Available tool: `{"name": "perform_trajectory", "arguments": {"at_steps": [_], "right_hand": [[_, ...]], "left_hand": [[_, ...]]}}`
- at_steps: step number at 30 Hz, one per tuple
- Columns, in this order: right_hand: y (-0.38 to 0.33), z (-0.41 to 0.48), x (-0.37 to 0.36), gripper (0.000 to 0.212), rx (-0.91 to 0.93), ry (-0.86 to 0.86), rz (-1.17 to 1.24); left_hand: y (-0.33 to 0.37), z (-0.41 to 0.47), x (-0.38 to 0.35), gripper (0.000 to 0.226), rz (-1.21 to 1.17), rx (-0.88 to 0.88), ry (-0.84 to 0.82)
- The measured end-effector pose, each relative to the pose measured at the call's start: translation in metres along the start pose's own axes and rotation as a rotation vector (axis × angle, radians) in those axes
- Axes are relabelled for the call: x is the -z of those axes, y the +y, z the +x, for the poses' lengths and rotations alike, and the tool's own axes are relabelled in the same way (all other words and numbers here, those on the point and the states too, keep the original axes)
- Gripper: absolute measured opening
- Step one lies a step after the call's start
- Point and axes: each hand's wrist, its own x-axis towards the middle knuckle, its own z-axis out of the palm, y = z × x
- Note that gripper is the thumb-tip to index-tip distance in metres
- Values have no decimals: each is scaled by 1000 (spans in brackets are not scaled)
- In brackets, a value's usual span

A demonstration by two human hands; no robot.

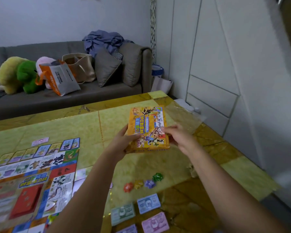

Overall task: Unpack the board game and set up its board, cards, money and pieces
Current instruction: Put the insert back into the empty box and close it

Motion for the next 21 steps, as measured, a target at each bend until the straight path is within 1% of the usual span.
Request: {"name": "perform_trajectory", "arguments": {"at_steps": [1, 3, 5, 8, 10, 11, 14, 16, 18, 19, 21], "right_hand": [[-2, -9, 15, 13, 15, 14, 39], [-3, -29, 51, 14, 52, 74, 87], [4, -52, 84, 13, 68, 140, 87], [20, -79, 126, 8, 29, 239, 206], [31, -93, 153, 8, -6, 312, 259], [36, -99, 165, 7, -20, 346, 257], [56, -119, 189, 3, -83, 482, 193], [71, -128, 198, 12, -129, 535, 166], [77, -136, 199, 20, -165, 570, 122], [78, -140, 198, 23, -177, 599, 46], [74, -151, 194, 31, -195, 668, -234]], "left_hand": [[5, -5, -9, 57, 4, -17, -51], [9, -10, -30, 58, 62, -46, -146], [11, -19, -59, 58, 109, -65, -225], [0, -29, -102, 48, 144, -75, -260], [-14, -34, -123, 44, 276, -63, -263], [-25, -35, -129, 47, 383, -62, -270], [-64, -41, -138, 67, 794, -107, -302], [-83, -44, -141, 73, 991, -166, -351], [-96, -45, -143, 79, 1092, -212, -371], [-100, -45, -143, 83, 1128, -222, -366], [-103, -46, -145, 86, 1178, -227, -336]]}}
